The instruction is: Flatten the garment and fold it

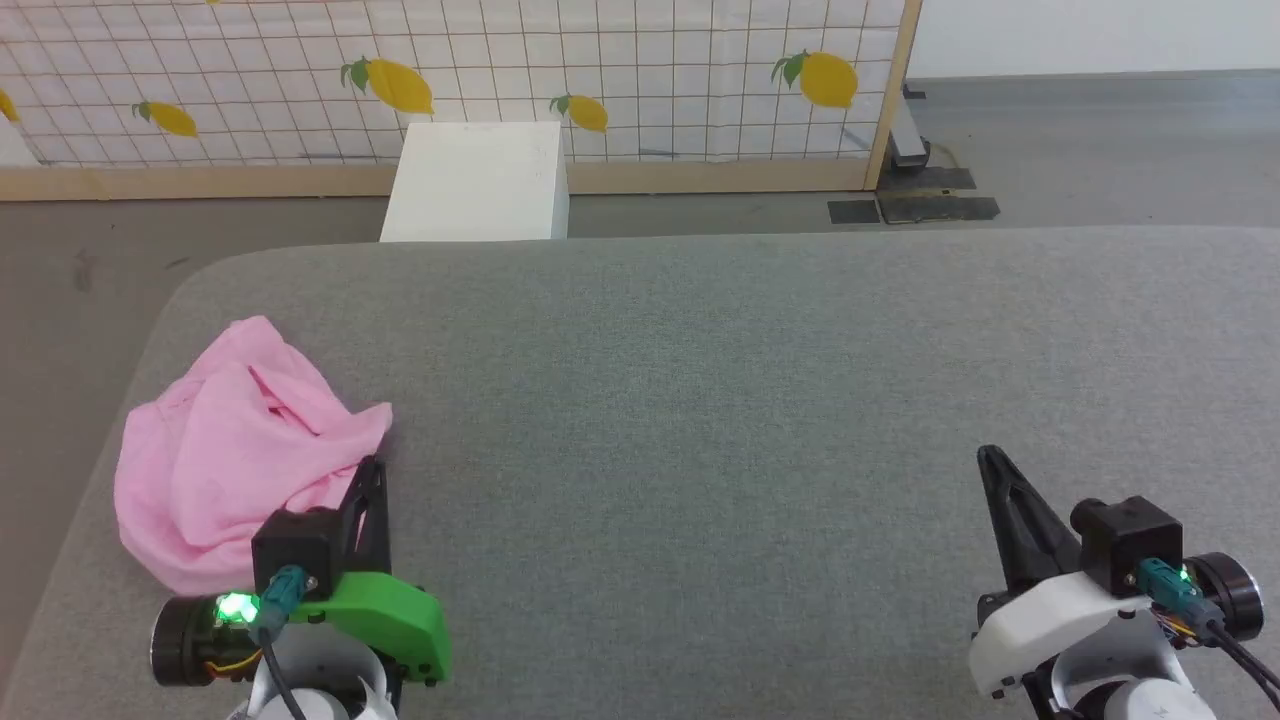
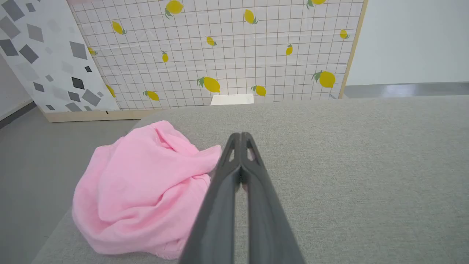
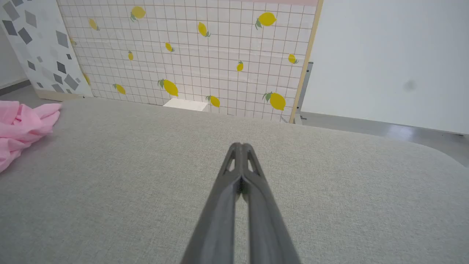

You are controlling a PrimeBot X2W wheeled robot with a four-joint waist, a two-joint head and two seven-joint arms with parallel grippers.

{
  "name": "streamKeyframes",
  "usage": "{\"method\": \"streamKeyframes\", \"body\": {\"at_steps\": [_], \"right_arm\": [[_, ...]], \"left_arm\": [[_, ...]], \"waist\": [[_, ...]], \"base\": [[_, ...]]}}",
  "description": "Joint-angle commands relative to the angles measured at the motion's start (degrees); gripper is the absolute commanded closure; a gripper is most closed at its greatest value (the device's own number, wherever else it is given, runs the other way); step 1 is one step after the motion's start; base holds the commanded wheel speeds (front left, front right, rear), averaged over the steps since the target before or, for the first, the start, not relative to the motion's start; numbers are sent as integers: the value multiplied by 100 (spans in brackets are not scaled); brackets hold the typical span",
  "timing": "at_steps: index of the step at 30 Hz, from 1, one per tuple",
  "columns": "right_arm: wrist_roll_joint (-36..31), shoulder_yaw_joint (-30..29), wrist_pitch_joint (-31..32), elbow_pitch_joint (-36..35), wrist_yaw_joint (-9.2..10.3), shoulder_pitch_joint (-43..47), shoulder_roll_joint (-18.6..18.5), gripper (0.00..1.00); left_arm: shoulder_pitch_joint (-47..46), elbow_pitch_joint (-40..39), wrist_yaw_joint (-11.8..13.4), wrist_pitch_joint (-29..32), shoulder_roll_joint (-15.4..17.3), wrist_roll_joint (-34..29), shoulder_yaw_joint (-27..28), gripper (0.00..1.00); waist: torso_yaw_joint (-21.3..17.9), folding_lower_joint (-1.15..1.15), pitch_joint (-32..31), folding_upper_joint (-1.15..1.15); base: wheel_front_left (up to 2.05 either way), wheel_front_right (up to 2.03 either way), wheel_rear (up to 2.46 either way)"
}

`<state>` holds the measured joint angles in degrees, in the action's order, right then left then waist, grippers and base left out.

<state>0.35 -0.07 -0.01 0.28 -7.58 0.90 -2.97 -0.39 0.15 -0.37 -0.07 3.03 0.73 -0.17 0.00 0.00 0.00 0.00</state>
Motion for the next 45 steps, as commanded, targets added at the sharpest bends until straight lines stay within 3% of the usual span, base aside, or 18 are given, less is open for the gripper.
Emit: {"method": "streamKeyframes", "body": {"at_steps": [1,25,26,27,28,29,30,45], "right_arm": [[-35,7,1,-28,9,-90,10,100],[-35,7,1,-28,9,-90,10,100],[0,-1,0,0,0,0,0,0],[4,-2,-1,3,0,1,-1,100],[3,-2,-1,4,0,2,-1,0],[4,-3,-2,5,0,2,-1,100],[6,-3,-4,6,0,2,-1,0],[85,-28,-150,47,1,12,0,0]], "left_arm": [[39,-15,37,7,-15,-73,17,100],[39,-15,37,7,-15,-73,17,100],[0,0,0,0,0,0,-1,0],[-1,0,-1,-2,0,7,-6,100],[-1,1,-1,-2,0,12,-11,0],[0,2,0,-4,0,14,-15,100],[-1,3,1,-6,0,17,-21,0],[-35,129,104,-184,6,123,-141,0]], "waist": [[0,0,0,0],[0,0,0,0],[0,0,0,0],[0,0,0,0],[0,0,0,0],[0,0,0,0],[0,0,-1,0],[158,0,-31,0]], "base": [[0,0,0],[0,0,0],[0,0,0],[0,0,0],[0,0,0],[0,0,0],[0,0,0],[0,0,0]]}}
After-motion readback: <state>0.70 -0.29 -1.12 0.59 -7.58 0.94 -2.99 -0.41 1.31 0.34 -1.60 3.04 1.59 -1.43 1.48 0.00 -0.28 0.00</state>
